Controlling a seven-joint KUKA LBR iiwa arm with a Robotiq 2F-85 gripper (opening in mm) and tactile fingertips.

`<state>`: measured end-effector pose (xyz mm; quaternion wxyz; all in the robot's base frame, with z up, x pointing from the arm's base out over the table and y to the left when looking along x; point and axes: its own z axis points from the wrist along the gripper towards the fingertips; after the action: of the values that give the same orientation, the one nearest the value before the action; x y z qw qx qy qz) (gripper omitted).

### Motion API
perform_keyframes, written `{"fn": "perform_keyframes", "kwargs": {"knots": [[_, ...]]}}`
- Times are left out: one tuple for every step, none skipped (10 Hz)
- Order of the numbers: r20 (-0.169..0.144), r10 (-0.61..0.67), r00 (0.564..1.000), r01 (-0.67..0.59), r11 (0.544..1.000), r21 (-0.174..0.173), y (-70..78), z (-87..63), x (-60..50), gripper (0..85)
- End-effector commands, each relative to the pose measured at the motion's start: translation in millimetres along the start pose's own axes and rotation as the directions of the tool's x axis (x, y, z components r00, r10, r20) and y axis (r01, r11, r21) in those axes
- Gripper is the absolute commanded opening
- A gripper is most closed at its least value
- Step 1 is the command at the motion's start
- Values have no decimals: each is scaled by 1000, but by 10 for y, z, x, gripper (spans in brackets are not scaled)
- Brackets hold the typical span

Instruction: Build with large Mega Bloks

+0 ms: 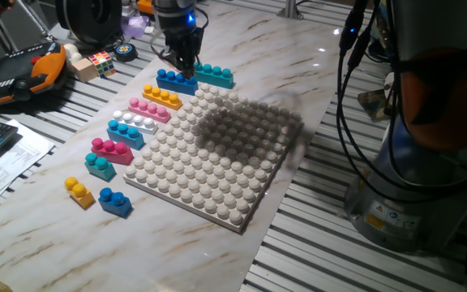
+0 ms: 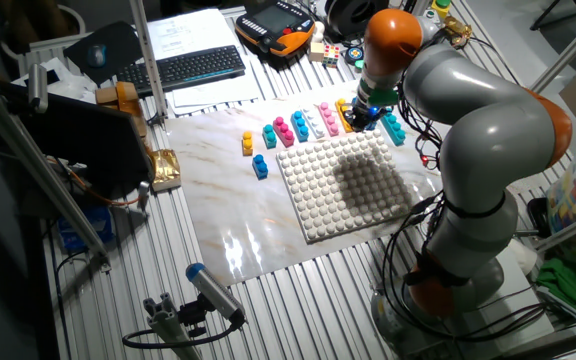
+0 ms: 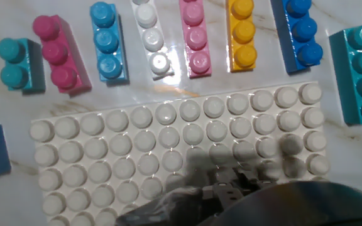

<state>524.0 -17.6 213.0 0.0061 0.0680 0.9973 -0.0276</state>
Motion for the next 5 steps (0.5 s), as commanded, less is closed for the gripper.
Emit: {"fn": "perform_keyframes", "kwargs": {"knots": [[9,-5,1000,5,1000,-16,-3,0,1,7],[9,-14,1000,14,1000,-16,-15,2,-1,7],[17,-33,999,33,999,-2,-93,23,-20,7],[24,-46,999,46,999,-1,-181,59,-51,7],[27,-60,998,60,998,-3,-275,94,-85,7]]}}
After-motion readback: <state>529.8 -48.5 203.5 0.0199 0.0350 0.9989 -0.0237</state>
